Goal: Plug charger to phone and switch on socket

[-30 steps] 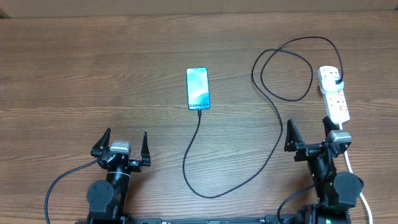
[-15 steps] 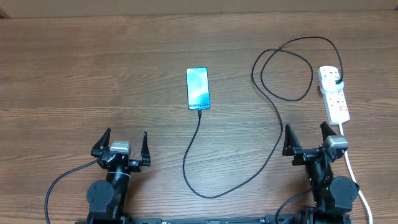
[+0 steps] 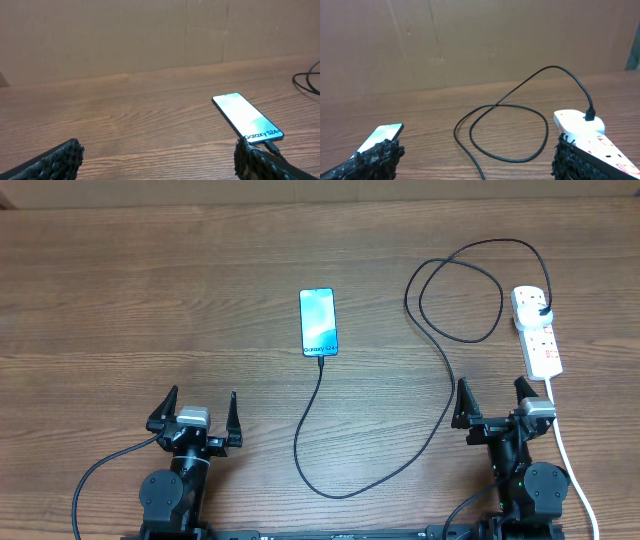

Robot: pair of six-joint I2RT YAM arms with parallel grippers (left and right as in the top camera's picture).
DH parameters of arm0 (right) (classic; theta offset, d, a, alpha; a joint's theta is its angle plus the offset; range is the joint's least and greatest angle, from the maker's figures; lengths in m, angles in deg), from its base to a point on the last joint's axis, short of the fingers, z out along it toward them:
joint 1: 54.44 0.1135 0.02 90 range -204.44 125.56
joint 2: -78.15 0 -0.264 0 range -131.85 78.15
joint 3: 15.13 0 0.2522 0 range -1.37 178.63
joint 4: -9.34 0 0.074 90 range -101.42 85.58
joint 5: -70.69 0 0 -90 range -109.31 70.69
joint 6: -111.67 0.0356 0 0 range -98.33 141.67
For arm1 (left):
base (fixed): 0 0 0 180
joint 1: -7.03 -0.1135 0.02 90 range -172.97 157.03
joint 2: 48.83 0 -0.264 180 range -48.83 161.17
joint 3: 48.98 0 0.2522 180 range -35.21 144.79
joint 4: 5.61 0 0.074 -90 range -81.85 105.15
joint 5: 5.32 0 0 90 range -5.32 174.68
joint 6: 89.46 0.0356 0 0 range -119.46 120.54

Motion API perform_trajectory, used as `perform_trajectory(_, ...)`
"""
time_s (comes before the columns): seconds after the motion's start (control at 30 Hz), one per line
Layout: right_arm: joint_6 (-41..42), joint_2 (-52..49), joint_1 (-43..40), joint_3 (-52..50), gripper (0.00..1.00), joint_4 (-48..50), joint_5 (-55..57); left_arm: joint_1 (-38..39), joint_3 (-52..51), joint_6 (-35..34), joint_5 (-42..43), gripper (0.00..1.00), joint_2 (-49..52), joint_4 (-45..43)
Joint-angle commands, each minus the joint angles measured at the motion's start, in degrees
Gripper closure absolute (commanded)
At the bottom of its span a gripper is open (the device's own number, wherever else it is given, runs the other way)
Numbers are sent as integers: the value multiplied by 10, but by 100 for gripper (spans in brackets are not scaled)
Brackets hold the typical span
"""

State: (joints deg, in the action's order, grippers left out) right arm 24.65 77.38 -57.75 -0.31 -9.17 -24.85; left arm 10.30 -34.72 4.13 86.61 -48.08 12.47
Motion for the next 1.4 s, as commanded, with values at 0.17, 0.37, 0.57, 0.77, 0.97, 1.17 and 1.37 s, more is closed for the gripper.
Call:
perform_trajectory(0.17,0,7,4,-6,0,0,14,-4,-2,11,0,0,-5,1)
perform_trajectory(0.37,6,7,4,-6,0,3,5,-4,-2,11,0,0,-5,1)
perform_trajectory(0.57,6,7,4,-6,0,3,5,-3,-2,11,0,0,-5,1)
perform_trajectory(0.77,6,7,4,-6,0,3,5,-3,-2,11,0,0,-5,1)
perform_trajectory(0.97,6,7,4,-6,0,3,5,-3,-2,11,0,0,-5,1)
perform_trajectory(1.17,6,7,3,-6,0,3,5,-3,-2,11,0,0,-5,1)
perform_trajectory(1.37,6,6,3,-6,0,3,5,-3,-2,11,0,0,-5,1)
